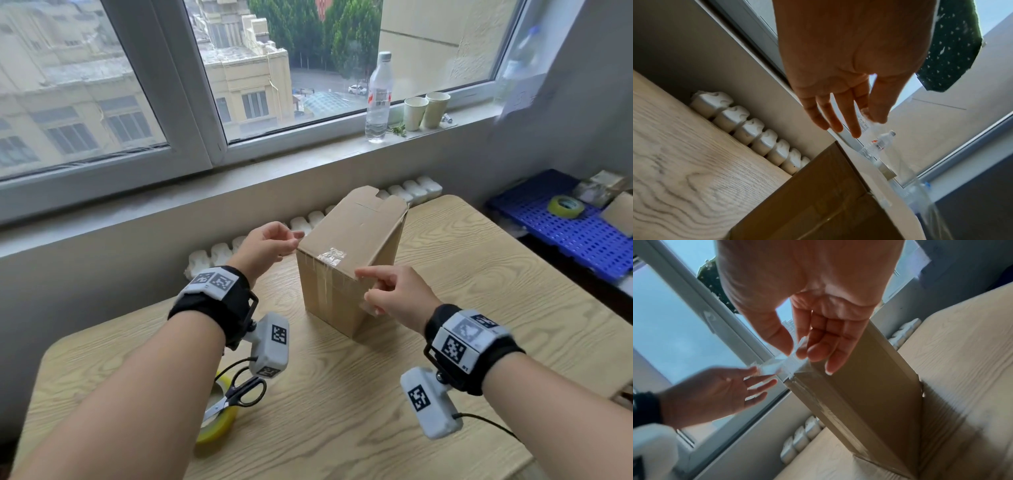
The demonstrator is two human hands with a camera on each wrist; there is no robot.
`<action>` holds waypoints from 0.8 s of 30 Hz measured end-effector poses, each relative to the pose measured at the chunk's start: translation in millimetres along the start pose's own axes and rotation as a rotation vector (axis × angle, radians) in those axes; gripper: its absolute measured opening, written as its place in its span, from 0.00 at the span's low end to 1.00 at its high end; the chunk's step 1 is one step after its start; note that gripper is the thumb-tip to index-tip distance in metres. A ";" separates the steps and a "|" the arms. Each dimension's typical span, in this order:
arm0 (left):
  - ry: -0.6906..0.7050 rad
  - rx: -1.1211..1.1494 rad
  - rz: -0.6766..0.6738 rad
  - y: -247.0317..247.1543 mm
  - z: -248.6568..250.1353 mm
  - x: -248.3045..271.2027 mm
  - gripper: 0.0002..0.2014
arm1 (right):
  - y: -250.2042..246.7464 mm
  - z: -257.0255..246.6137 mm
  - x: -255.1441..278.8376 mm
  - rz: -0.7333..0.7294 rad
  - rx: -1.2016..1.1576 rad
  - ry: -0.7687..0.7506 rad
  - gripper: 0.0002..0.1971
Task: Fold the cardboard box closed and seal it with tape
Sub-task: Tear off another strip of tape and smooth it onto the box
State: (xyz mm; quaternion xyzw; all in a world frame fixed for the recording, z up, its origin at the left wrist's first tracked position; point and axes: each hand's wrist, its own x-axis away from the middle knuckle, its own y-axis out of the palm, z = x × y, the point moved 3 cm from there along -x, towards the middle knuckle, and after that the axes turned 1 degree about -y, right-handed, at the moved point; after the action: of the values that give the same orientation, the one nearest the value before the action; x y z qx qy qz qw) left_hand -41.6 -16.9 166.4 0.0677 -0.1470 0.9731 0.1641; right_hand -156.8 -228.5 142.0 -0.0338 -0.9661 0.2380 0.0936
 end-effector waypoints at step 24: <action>-0.123 -0.123 0.275 17.5 -7.8 41.7 0.08 | -22.5 -8.7 -25.2 -0.144 0.055 0.134 0.32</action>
State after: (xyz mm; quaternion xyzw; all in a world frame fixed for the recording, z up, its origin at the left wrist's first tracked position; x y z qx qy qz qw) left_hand -87.2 -17.8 161.8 0.0961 -0.2241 0.9695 0.0238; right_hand -130.8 -247.2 155.9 0.0224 -0.9508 0.2543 0.1756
